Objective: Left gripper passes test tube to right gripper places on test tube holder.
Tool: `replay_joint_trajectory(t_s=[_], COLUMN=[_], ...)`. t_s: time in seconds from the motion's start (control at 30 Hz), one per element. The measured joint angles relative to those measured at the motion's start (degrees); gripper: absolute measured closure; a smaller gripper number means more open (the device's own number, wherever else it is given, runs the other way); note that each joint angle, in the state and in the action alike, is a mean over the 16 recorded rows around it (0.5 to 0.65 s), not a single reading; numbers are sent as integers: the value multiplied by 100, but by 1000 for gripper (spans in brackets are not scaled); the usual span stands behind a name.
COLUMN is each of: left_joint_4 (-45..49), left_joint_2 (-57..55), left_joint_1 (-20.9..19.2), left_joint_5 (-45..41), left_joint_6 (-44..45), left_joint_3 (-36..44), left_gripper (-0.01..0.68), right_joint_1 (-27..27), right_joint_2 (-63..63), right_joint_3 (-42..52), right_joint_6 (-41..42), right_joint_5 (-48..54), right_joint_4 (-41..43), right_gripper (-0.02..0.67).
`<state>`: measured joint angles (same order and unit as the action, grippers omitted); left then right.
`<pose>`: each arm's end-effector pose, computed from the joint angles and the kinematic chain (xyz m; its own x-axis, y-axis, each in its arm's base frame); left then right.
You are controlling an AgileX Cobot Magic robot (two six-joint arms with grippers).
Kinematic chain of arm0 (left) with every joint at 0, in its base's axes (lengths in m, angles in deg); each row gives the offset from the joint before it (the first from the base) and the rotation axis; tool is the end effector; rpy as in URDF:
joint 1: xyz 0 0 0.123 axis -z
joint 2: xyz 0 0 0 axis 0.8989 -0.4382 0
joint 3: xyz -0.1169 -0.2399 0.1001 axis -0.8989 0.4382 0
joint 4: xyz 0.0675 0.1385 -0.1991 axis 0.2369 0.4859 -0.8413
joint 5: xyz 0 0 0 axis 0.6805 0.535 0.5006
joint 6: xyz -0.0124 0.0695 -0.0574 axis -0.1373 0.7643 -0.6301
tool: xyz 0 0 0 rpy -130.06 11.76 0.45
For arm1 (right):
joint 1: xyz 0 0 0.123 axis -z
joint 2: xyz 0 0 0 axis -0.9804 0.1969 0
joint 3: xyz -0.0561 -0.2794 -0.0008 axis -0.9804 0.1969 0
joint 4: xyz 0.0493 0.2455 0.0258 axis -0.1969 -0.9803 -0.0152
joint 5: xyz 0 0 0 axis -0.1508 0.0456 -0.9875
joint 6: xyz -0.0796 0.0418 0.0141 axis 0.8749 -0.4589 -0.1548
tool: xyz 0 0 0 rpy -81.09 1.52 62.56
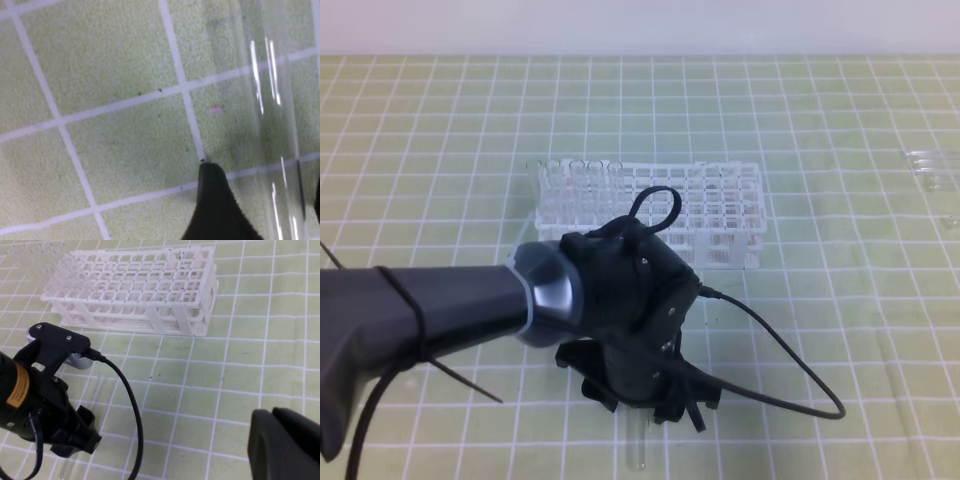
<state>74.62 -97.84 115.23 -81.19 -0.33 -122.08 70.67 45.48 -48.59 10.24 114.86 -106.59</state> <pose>0.2361 -0.2805 0.1653 -0.9295 0.3446 -0.1313 0.3438 0.9386 0.0289 0.1156 0.0423 0.3159 -0.6095 0.0737 -0.7893 -0.2692 0.9172 0.2935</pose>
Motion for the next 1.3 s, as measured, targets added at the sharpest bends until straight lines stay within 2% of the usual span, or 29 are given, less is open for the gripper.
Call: replay_joint_trajectory(t_s=[0.2,0.5,0.73,1.3], left_joint_4=[-26,0,85,187], left_joint_2=[-54,-66,-65,23], left_joint_1=[-2,-2,-2,13], left_joint_5=[-72,-267,-396,-373], left_joint_6=[-2,3,68,516], left_joint_3=[-12,-17,-9,-29], left_gripper=[329,500,592,582], right_joint_1=[-24,-42,-42,-42], right_joint_2=[0,0,0,0], right_joint_3=[0,0,0,0], right_joint_6=[25,87,110,110], right_joint_5=[0,0,0,0], right_joint_4=[2,2,2,2], right_gripper=[664,664,664,664])
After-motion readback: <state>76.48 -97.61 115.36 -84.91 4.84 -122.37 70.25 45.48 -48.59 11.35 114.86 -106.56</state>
